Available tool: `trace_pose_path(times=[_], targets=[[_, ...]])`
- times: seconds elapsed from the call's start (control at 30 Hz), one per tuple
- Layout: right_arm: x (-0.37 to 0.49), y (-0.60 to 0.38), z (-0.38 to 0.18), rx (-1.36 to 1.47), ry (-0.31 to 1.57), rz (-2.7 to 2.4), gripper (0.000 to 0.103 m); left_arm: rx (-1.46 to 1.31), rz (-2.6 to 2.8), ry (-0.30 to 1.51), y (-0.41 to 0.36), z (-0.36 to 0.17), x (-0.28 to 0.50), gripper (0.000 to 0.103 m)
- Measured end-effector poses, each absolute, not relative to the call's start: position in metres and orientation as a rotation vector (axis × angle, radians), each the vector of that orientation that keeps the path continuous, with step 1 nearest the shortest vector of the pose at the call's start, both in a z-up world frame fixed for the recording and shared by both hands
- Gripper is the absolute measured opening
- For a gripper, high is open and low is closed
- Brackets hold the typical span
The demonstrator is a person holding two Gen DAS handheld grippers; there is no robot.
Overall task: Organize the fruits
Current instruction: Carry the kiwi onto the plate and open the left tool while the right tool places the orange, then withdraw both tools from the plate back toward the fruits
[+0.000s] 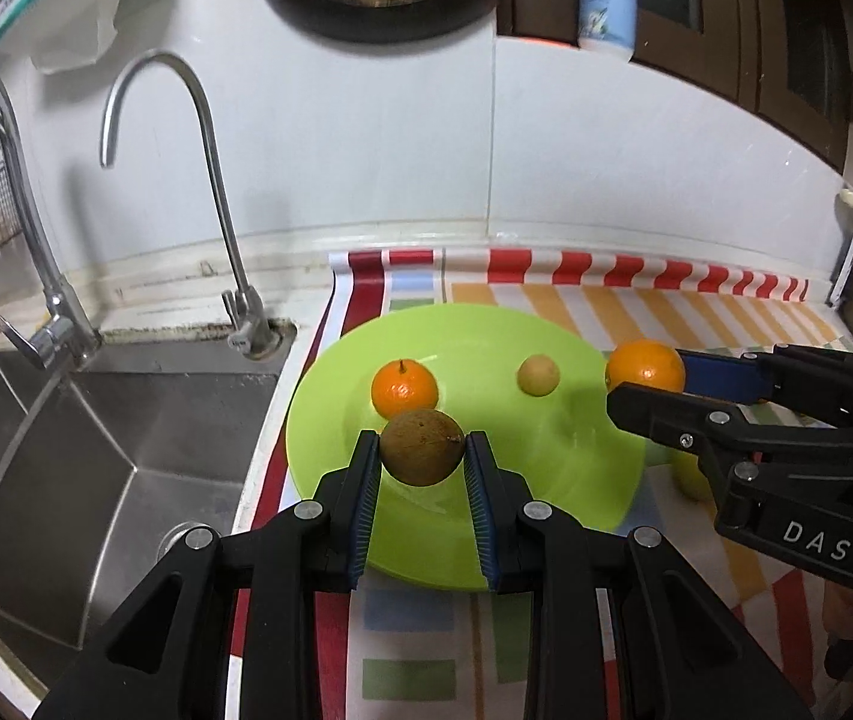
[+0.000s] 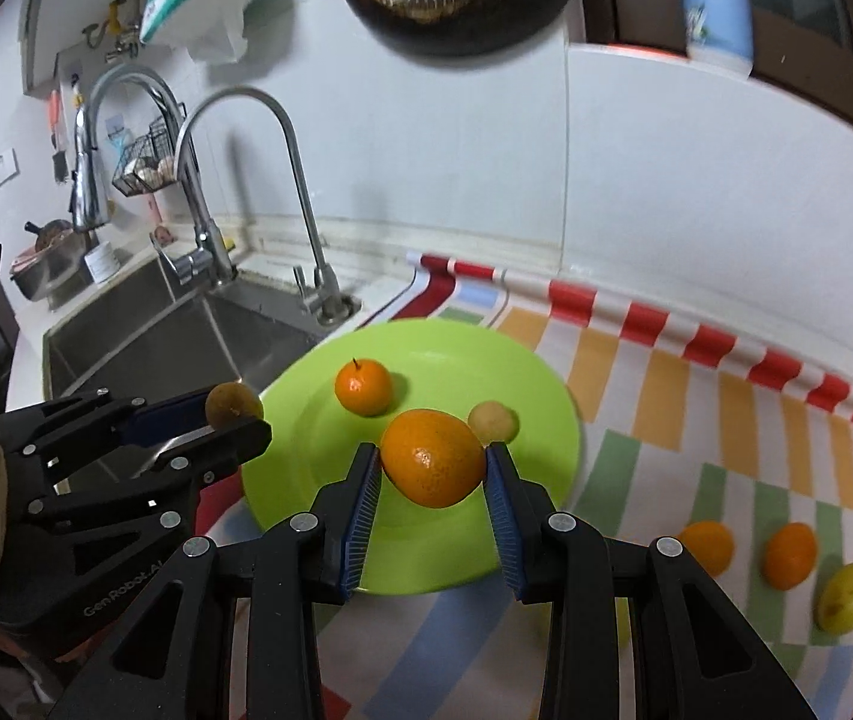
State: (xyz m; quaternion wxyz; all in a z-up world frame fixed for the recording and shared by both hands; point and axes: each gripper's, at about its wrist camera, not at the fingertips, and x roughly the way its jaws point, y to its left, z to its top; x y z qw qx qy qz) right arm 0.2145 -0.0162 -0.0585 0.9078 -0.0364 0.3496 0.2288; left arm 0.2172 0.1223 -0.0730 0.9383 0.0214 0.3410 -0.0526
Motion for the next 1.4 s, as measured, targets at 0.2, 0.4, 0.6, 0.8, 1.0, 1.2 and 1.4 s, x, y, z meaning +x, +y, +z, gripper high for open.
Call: trace_pose_path(times=[0.2,0.4,0.6,0.8,1.0,1.2,1.4], targets=[[0.229,-0.01,-0.076,-0.078,0.766,0.478,0.036,0.043,-0.114,0.747,0.123,-0.089,0.232,0.029],[0.238,-0.008,-0.084,-0.072,0.782,0.47,0.037,0.035,-0.101,0.77,0.123,-0.094,0.238,0.038],[0.232,-0.017,-0.075,-0.069,0.743,0.439,0.048,0.037,-0.073,0.749,0.123,-0.085,0.23,0.048],[0.216,-0.034,-0.063,-0.043,0.718,0.408,0.048,0.043,-0.064,0.716,0.116,-0.073,0.215,0.056],[0.192,-0.052,-0.048,-0.05,0.671,0.37,0.053,0.04,-0.075,0.683,0.103,-0.06,0.197,0.062],[0.168,-0.071,-0.036,-0.049,0.639,0.341,0.056,0.065,-0.103,0.643,0.085,-0.045,0.176,0.066],[0.144,-0.093,-0.027,-0.048,0.617,0.309,0.056,0.094,-0.146,0.61,0.062,-0.032,0.158,0.068]])
